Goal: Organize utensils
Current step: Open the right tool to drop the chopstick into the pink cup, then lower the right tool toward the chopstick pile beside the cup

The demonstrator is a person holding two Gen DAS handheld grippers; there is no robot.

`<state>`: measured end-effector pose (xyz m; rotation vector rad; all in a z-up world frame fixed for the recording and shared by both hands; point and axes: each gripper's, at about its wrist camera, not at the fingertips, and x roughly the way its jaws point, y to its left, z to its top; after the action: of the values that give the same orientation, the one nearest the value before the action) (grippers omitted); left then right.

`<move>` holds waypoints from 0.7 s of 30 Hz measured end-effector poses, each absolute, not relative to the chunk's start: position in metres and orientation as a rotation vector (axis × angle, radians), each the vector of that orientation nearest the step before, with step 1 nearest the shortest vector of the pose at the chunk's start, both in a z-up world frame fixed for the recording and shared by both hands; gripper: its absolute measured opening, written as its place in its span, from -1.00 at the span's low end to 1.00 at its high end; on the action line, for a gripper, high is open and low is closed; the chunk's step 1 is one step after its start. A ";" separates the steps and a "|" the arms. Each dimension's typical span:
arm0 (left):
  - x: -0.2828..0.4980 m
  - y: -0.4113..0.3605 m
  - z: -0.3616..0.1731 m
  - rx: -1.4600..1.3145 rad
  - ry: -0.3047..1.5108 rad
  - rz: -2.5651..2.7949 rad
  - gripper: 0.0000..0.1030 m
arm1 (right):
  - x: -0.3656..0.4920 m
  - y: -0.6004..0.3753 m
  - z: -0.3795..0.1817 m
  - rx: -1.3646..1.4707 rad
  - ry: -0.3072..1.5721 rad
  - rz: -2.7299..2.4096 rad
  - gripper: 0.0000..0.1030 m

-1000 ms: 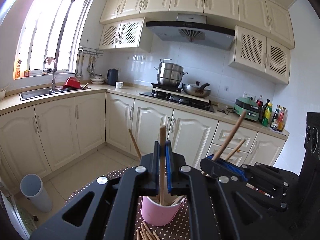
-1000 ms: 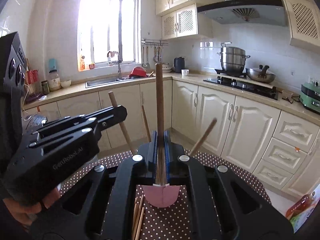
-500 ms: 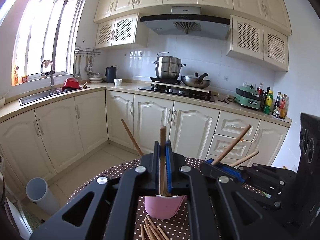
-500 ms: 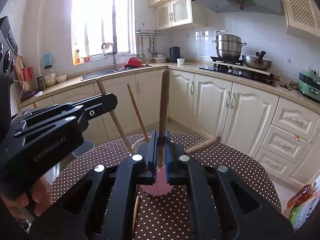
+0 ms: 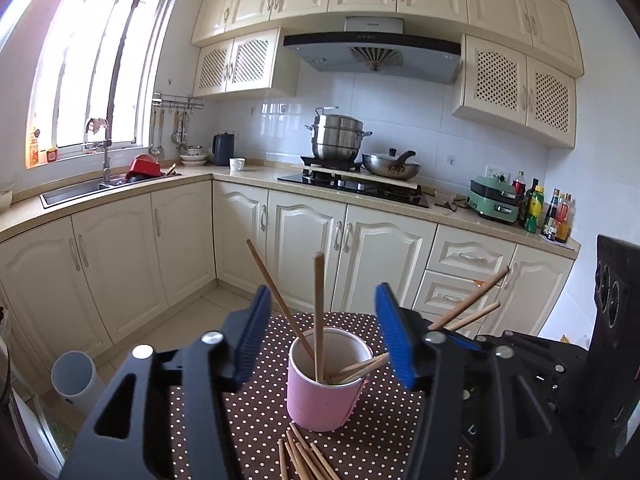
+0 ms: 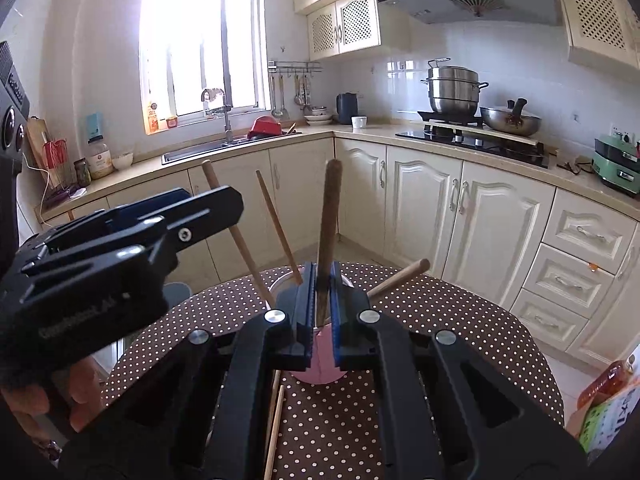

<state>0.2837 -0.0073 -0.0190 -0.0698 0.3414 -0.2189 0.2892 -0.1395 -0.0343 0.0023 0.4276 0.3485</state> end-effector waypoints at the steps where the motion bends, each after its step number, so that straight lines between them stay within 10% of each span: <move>1: 0.281 -0.006 -0.018 -0.075 0.337 -0.219 0.29 | 0.288 -0.140 -0.034 0.002 0.426 0.347 -0.85; 8: 0.259 0.005 -0.008 -0.109 0.313 -0.224 0.42 | 0.272 -0.142 -0.024 0.008 0.404 0.336 -0.83; 21: 0.205 0.033 0.008 -0.086 0.269 -0.165 0.51 | 0.228 -0.146 -0.004 0.020 0.326 0.334 -0.23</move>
<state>0.2048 0.0334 0.0081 -0.0860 0.2690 -0.1647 0.2283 -0.1457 -0.0037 0.0204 0.3262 0.3337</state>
